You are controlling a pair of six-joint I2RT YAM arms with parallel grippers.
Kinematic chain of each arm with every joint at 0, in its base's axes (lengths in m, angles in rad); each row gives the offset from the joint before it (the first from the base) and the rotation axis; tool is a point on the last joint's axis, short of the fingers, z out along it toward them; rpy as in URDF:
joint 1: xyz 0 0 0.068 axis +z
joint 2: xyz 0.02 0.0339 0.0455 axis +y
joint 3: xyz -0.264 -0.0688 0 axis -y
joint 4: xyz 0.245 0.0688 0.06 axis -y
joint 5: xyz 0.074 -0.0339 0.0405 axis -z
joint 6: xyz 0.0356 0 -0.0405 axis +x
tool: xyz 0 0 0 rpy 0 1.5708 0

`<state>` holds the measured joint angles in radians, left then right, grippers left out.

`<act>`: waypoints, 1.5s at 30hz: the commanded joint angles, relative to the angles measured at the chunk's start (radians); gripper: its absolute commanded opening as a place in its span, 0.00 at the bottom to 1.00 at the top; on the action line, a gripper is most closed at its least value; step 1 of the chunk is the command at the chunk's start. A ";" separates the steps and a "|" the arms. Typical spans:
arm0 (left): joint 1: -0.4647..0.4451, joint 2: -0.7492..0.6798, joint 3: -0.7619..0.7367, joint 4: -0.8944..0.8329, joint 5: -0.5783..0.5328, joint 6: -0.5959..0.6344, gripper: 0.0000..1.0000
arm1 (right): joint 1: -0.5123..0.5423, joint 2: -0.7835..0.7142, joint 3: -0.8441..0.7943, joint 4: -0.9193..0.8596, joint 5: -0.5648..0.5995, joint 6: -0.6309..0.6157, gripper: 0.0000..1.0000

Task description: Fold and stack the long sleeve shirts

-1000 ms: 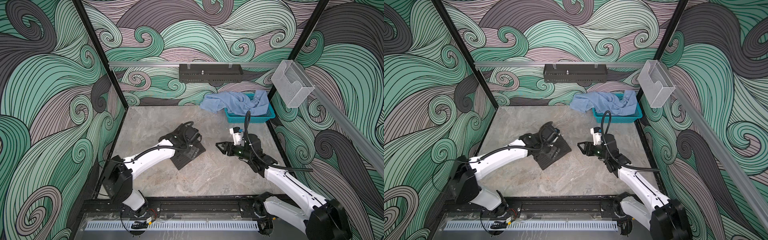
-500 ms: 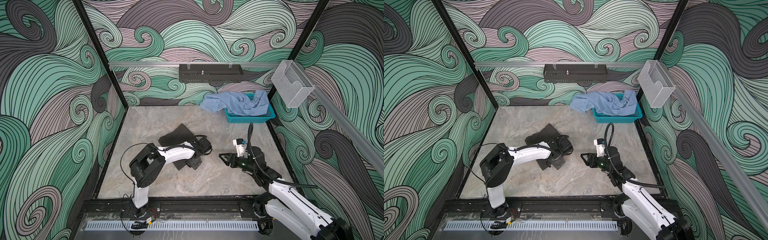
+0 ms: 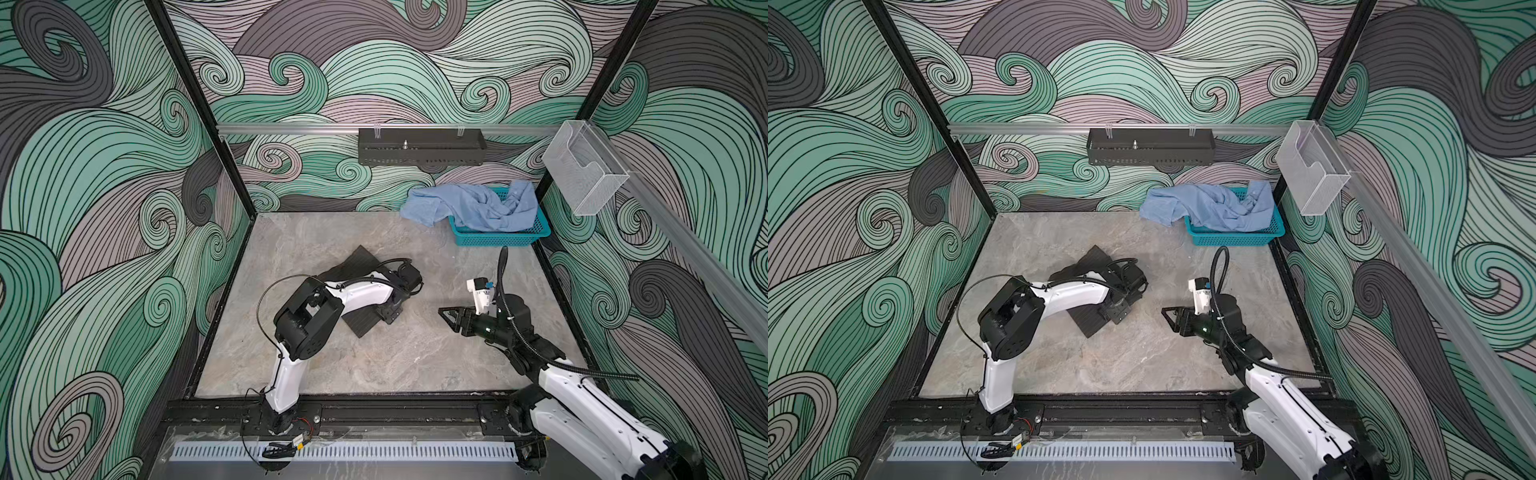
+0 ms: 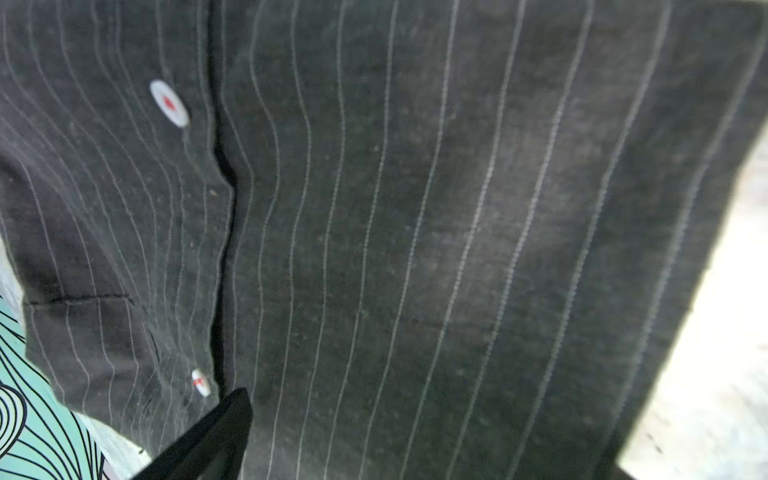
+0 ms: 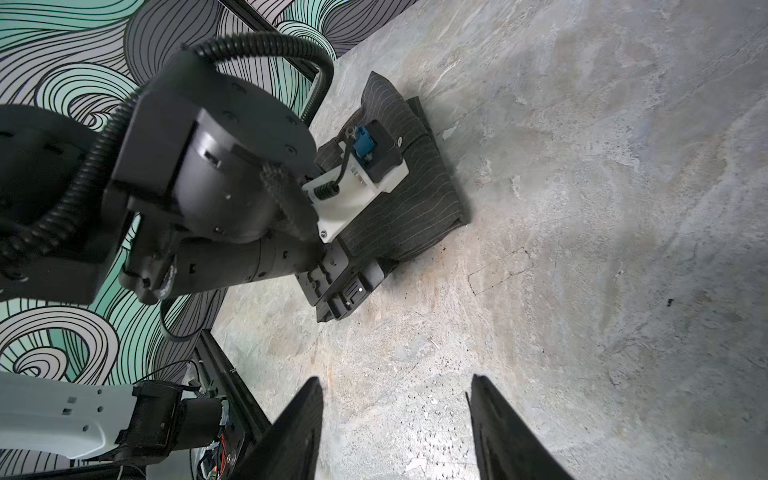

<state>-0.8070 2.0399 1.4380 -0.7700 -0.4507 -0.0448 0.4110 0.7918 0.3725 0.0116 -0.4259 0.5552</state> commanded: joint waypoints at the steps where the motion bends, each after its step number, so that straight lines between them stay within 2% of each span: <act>1: 0.031 0.109 -0.009 -0.071 0.087 0.030 0.93 | 0.004 -0.003 0.001 0.015 0.007 -0.003 0.58; 11: 0.119 0.259 0.137 -0.254 0.242 0.072 0.56 | 0.003 -0.034 0.006 -0.001 0.007 -0.011 0.56; 15: 0.145 0.310 0.193 -0.303 0.278 0.083 0.45 | 0.003 -0.032 0.011 0.002 0.006 -0.010 0.56; 18: 0.159 0.323 0.211 -0.309 0.293 0.096 0.43 | 0.003 -0.033 0.017 0.003 0.003 -0.009 0.56; 22: 0.172 0.337 0.237 -0.327 0.311 0.114 0.33 | 0.003 -0.029 0.020 0.001 0.004 -0.013 0.56; 24: 0.177 0.336 0.251 -0.333 0.319 0.117 0.04 | 0.002 -0.030 0.026 -0.005 0.004 -0.017 0.56; 25: 0.178 0.328 0.250 -0.327 0.319 0.121 0.00 | 0.002 -0.032 0.028 -0.010 0.003 -0.019 0.56; 28: 0.178 0.293 0.263 -0.329 0.336 0.133 0.00 | 0.002 -0.045 0.036 -0.029 0.009 -0.025 0.56; 31: 0.170 0.229 0.288 -0.349 0.438 0.149 0.00 | 0.001 -0.069 0.047 -0.067 0.028 -0.039 0.56; 35: 0.122 0.134 0.368 -0.417 0.646 0.161 0.00 | -0.019 -0.100 0.081 -0.163 0.072 -0.074 0.56; 39: 0.087 0.077 0.482 -0.482 0.917 0.146 0.00 | -0.087 -0.090 0.134 -0.256 0.078 -0.089 0.57; 45: 0.081 -0.006 0.554 -0.417 1.232 0.082 0.00 | -0.153 -0.062 0.211 -0.334 0.054 -0.124 0.57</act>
<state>-0.7364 2.1094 1.9385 -1.1774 0.5224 0.0711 0.2733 0.7216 0.5415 -0.2539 -0.3729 0.4713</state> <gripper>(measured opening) 0.060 0.571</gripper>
